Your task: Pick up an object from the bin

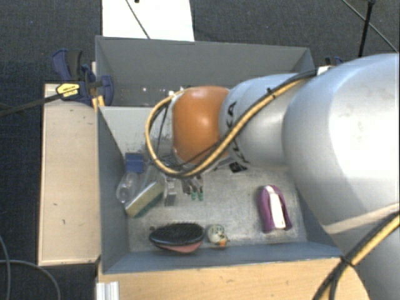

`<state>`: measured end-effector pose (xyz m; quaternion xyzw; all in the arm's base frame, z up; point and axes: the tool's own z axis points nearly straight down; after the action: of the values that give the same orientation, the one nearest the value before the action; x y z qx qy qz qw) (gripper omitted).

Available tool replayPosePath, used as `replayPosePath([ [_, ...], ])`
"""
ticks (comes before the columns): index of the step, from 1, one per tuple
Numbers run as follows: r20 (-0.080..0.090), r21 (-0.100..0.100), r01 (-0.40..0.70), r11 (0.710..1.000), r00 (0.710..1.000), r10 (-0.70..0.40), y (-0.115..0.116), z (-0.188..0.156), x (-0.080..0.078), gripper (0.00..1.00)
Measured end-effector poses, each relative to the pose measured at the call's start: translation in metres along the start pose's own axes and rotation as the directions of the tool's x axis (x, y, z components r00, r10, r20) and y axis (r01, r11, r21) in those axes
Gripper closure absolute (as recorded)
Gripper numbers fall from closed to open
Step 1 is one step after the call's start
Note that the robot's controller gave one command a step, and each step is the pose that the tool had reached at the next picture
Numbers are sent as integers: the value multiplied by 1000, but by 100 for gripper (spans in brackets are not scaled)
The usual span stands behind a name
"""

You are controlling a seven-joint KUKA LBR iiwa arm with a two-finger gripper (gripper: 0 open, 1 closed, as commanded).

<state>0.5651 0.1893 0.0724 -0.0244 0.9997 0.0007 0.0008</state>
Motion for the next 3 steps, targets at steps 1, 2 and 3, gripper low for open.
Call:
replayPosePath([
  [1,11,-2,6,1000,1000,-6,6,-149,-29,100],
  [2,2,0,3,1000,1000,-3,6,-143,-27,0],
  [3,10,1,588,809,809,-588,57,-1,29,0],
])
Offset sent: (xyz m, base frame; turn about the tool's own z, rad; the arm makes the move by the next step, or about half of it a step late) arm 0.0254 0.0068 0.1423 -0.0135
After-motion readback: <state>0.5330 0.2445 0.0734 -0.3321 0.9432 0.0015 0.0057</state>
